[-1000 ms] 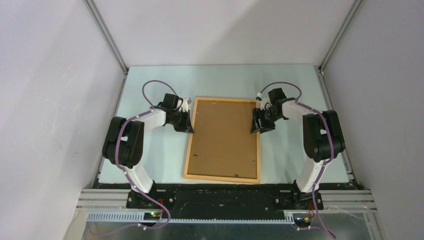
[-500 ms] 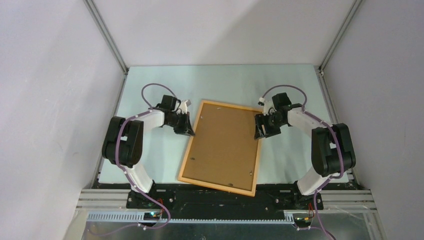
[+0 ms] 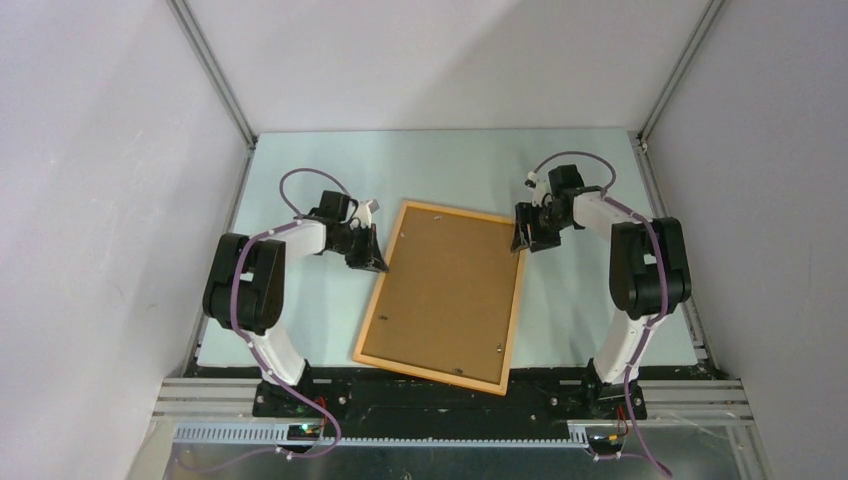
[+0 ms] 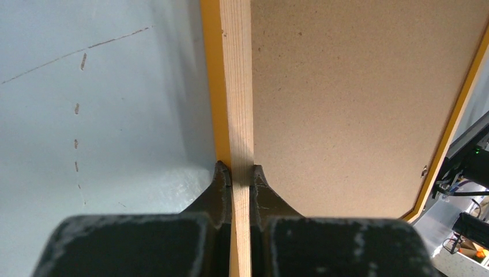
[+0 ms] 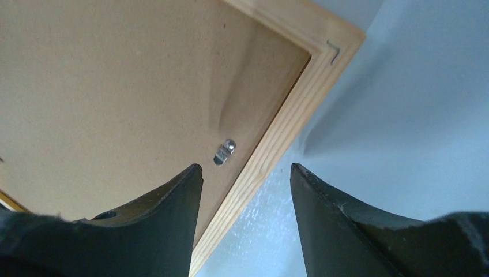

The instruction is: Put the photo into the frame

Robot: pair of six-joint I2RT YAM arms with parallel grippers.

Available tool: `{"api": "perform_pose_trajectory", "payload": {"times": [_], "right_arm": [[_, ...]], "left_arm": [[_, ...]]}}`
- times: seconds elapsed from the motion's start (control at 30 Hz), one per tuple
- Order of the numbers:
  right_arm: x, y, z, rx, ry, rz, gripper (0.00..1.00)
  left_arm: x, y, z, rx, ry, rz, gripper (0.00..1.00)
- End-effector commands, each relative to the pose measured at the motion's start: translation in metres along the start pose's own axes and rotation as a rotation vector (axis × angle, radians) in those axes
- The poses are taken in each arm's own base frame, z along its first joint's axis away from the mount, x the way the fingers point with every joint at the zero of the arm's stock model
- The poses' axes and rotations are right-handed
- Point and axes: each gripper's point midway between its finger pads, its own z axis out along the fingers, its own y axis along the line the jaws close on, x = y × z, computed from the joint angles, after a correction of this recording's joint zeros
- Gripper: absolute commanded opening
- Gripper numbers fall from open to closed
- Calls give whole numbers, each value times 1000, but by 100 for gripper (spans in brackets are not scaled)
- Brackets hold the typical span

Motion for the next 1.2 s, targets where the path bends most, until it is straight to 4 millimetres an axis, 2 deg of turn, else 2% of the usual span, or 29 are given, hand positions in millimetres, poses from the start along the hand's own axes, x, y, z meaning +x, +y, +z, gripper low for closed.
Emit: {"api": "perform_pose_trajectory", "payload": {"times": [0.0, 0.57, 0.9, 1.17], "right_arm": [[-23, -1, 3, 29, -38, 9, 61], [-10, 6, 21, 116, 25, -65, 59], [-7, 4, 12, 117, 41, -139, 53], [-9, 3, 6, 103, 35, -203, 42]], "left_arm": [[9, -11, -5, 65, 25, 11, 0], [5, -12, -8, 65, 9, 16, 0], [4, -12, -9, 69, 5, 11, 0], [2, -11, -10, 70, 1, 5, 0]]}}
